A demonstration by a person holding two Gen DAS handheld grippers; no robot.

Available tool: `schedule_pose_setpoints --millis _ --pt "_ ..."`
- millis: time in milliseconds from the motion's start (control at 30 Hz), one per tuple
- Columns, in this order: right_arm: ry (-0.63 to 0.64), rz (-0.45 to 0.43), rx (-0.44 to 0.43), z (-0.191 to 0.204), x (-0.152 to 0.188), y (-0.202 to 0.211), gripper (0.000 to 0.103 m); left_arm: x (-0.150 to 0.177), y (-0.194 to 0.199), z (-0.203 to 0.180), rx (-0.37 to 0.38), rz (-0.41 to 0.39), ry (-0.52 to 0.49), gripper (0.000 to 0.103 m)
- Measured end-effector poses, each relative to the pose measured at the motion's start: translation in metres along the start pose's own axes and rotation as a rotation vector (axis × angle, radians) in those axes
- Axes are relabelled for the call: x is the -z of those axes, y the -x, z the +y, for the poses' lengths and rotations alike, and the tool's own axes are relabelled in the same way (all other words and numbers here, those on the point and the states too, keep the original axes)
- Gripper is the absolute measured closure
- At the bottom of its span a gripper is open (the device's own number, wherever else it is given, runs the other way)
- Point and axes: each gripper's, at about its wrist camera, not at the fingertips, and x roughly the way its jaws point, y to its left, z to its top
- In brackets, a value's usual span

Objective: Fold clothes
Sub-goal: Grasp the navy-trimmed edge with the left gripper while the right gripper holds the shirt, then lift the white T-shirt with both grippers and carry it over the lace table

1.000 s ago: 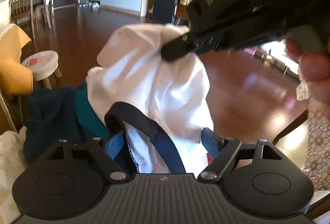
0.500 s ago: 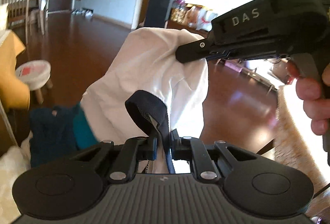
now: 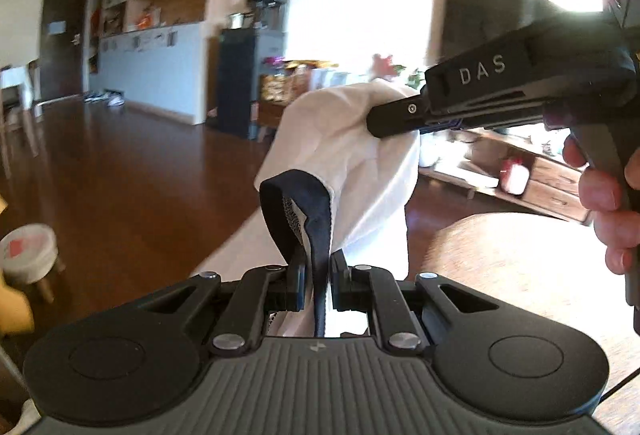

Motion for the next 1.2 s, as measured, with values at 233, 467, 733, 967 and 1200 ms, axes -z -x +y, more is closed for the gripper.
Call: schedule_pose_setpoints --millis 233,467,733,967,1200 --pt "-0.023 -0.102 0.142 -0.068 -0.002 0.1 0.0 -0.027 -0.006 -0.109 0.154 -0.028 -0.106 0.092" --pt "-0.122 -0.066 0.323 -0.155 0.046 0.187 0.0 -0.004 -0.026 -0.229 0.331 0.061 -0.224 0.092" --pt "-0.269 -0.044 0.466 -0.238 0.124 0.269 0.0 0.038 -0.044 -0.352 0.465 0.168 -0.348 0.092" --pt "-0.356 0.023 0.518 -0.301 0.188 0.319 0.0 0.09 -0.05 -0.428 0.521 0.266 -0.43 0.092" --pt "-0.397 0.172 0.534 -0.341 0.264 0.342 0.0 0.15 -0.042 -0.48 0.55 0.374 -0.492 0.092"
